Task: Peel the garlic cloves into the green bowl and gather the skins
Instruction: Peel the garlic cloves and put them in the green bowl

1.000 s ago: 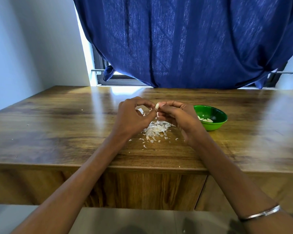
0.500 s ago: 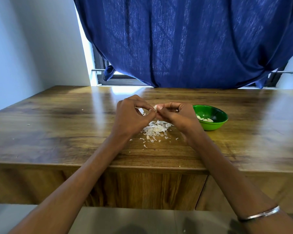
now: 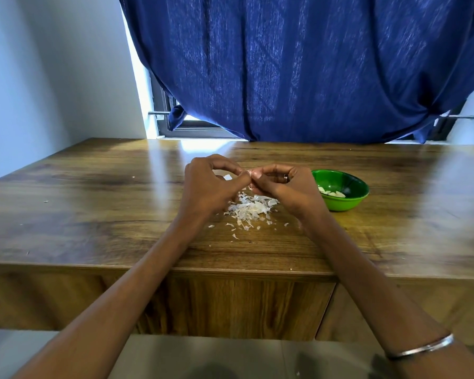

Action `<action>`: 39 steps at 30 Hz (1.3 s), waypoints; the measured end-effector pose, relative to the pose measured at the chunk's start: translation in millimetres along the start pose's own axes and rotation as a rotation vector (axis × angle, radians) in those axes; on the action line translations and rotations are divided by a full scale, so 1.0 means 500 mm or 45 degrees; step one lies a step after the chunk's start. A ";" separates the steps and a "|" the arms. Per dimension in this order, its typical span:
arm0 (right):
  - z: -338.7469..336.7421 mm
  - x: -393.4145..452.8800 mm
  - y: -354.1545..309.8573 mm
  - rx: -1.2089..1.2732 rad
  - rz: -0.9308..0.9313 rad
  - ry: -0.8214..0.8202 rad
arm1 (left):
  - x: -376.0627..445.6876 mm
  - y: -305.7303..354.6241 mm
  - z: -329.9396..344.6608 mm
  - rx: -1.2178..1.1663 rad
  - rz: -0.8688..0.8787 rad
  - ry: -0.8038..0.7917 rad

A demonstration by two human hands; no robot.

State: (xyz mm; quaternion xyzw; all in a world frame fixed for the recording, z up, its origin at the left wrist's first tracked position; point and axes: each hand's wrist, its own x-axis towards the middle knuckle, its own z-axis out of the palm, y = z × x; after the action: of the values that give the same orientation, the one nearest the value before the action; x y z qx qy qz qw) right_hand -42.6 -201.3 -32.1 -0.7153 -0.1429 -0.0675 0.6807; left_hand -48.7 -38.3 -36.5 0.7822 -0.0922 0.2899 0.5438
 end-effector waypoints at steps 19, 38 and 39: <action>0.001 -0.002 0.004 -0.382 -0.213 0.074 | 0.001 0.002 -0.010 -0.151 -0.145 -0.109; -0.002 -0.001 -0.001 -0.204 -0.201 0.070 | 0.002 0.008 -0.009 -0.226 -0.169 -0.074; -0.001 -0.001 0.000 -0.222 -0.203 0.070 | 0.002 0.007 -0.008 -0.207 -0.169 -0.070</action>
State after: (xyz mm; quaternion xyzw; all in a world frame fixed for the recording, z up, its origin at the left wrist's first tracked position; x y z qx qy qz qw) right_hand -42.9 -202.0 -32.0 -0.7560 -0.1741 -0.1529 0.6121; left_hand -50.9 -35.7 -31.9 0.7476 -0.0781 0.2233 0.6206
